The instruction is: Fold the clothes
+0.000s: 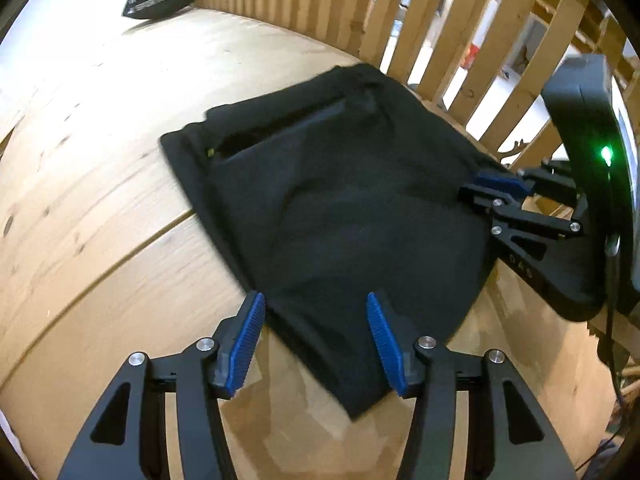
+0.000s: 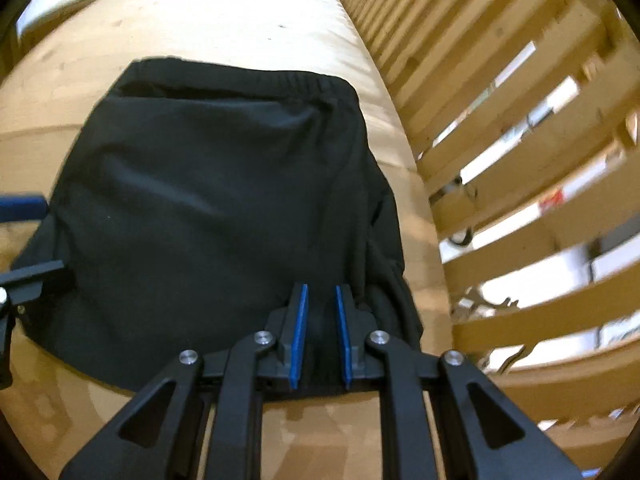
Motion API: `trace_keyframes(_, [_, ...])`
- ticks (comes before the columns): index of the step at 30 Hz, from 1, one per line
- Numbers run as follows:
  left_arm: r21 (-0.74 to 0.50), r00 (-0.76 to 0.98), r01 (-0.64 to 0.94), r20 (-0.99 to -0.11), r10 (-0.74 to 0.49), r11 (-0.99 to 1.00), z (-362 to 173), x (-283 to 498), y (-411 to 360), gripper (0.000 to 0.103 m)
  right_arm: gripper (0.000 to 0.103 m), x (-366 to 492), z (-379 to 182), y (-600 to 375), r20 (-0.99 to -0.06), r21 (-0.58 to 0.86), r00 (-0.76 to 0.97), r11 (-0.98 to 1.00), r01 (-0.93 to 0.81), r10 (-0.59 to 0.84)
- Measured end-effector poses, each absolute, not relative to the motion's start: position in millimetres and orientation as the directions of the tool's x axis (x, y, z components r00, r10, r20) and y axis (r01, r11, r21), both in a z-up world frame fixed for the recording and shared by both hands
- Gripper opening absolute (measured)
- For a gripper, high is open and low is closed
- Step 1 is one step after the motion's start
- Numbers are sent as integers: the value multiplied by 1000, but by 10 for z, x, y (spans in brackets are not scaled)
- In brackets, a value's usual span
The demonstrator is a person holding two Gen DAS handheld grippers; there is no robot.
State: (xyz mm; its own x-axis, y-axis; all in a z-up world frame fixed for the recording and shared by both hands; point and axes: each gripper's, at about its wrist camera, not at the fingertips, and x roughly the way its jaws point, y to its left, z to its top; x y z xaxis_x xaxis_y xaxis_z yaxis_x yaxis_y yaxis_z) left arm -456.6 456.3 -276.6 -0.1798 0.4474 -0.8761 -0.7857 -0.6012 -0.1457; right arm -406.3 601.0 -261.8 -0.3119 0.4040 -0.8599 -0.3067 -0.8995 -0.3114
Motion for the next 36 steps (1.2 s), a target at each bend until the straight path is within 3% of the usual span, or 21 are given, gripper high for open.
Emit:
trace_keyframes(4, [-156, -213, -765, -854, 474, -625, -2493, -4531, 4414, 51, 15, -3856, -2388, 6032, -884, -151, -368, -920, -361, 289])
trace_keyframes(8, [-191, -237, -750, -816, 527, -633, -2033, -4340, 4164, 51, 15, -3589, -2149, 5837, -888, -93, -388, -923, -373, 246])
trace_keyframes(11, [-206, -268, -744, -779, 567, -635, -1536, -3992, 3582, 52, 15, -3290, -1913, 5597, -863, -75, -441, -926, -371, 247])
trace_keyframes(15, [-181, -346, -749, -714, 609, -637, -1199, -3590, 3378, 57, 15, -2792, -1515, 5275, -805, -40, -535, -922, -386, 258])
trace_keyframes(20, [-181, -395, -746, -654, 645, -641, -908, -3046, 3044, 64, 30, -2254, -1120, 4894, -755, -37, -597, -925, -377, 273])
trace_keyframes(24, [-127, -431, -756, -642, 634, -643, -767, -2739, 2992, 76, 32, -2004, -892, 4713, -727, -77, -611, -921, -382, 314])
trace_keyframes(31, [-128, -483, -736, -589, 648, -665, -371, -2230, 2742, 77, 33, -1584, -510, 4371, -684, -86, -650, -921, -379, 331])
trace_keyframes(33, [-124, -508, -720, -577, 640, -683, -252, -2080, 2619, 77, 40, -1456, -409, 4247, -672, -81, -665, -926, -369, 324])
trace_keyframes(36, [-124, -540, -697, -556, 632, -706, -105, -1854, 2388, 79, 41, -1252, -257, 4070, -656, -62, -690, -933, -355, 306])
